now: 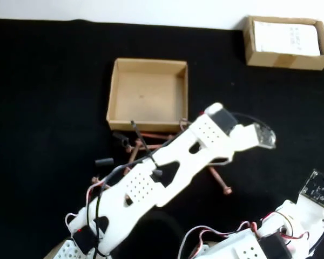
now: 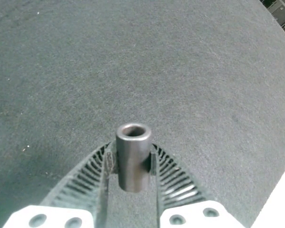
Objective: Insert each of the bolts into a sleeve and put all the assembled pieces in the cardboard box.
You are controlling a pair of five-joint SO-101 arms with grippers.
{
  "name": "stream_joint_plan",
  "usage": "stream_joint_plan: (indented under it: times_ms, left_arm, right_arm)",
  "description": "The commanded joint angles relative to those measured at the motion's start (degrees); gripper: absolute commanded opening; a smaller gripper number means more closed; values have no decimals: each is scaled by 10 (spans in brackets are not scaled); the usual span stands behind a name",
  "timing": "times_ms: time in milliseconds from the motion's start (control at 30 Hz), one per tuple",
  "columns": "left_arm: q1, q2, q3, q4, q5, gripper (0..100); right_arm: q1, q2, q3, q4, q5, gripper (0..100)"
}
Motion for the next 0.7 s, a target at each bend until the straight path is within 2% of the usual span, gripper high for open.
stream_joint_plan:
  times_ms: [0,100,167,400,667]
  left_arm:
    - [14,-28,33,7,-94,380]
    - [15,-34,75,7,-270,384]
    - [15,-44,87,5,-334,377]
    - [30,-47,46,4,-383,377]
    - [67,-47,-22,4,-389,378]
  right_arm:
    - [-7,-7,-3,0,8,8]
    - [-7,-7,-3,0,11,8]
    - [-7,-7,-3,0,29,8]
    - [-9,-7,14,-3,36,8]
    - [-29,-7,28,-5,36,8]
